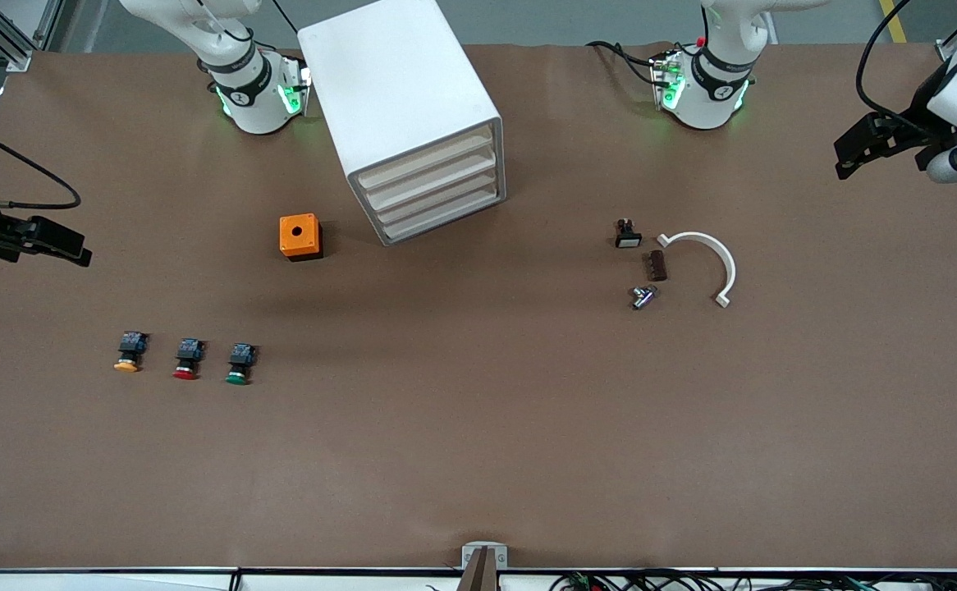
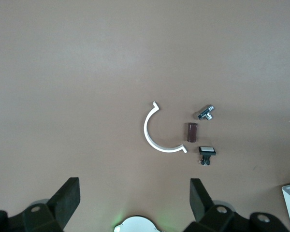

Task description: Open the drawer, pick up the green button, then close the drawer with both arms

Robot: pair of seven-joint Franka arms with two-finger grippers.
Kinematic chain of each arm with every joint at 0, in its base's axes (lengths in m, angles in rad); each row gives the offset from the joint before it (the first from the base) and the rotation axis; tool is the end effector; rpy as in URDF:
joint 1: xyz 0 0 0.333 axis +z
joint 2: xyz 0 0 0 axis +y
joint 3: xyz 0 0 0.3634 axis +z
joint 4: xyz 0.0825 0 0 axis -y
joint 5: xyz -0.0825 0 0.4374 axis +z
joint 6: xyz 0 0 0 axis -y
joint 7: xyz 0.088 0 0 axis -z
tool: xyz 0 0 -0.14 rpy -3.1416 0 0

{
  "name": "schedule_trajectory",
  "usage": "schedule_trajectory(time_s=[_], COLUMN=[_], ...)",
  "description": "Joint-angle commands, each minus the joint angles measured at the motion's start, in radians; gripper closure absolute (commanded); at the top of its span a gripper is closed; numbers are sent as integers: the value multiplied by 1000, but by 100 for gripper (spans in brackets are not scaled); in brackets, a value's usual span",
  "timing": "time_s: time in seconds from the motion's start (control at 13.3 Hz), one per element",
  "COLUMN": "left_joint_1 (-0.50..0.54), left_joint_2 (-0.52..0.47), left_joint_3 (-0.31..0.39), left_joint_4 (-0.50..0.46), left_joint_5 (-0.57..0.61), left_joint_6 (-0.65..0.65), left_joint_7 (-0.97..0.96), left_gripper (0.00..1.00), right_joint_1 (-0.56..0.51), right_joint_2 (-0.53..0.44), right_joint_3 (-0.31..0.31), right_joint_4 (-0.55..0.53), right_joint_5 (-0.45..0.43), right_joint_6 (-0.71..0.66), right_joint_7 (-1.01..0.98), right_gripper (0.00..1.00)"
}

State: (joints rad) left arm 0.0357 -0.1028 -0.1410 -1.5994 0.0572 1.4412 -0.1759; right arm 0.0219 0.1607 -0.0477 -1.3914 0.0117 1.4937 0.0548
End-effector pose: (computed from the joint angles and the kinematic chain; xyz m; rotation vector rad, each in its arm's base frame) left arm 0.5526 -0.0543 0.6728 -3.0600 -0.1187 0.0702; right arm 0.6549 -0.0126 0.6244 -3.1346 0.1249 0.0914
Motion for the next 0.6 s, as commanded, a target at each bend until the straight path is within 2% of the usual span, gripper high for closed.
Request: schedule_trajectory(time_s=[0.0,0.23,0.53], left_joint_1=[26,21,-28], left_joint_2=[12,15,6], left_joint_3=[-3,0,26], left_joint_4=[26,29,12], left_joint_5=[-17,-100,-105], left_joint_6=[-19,-4,4], left_joint_7=[32,12,-22], left_gripper=[0,0,0], right_joint_1=[-5,-4,-5], right_joint_2=[3,3,3], right_joint_3=[5,5,5], right_joint_4=[15,15,15], right_joint_5=[5,5,4], right_joint_6=[-13,-13,-13], right_joint_7=[-3,-3,-3], right_gripper=[0,0,0])
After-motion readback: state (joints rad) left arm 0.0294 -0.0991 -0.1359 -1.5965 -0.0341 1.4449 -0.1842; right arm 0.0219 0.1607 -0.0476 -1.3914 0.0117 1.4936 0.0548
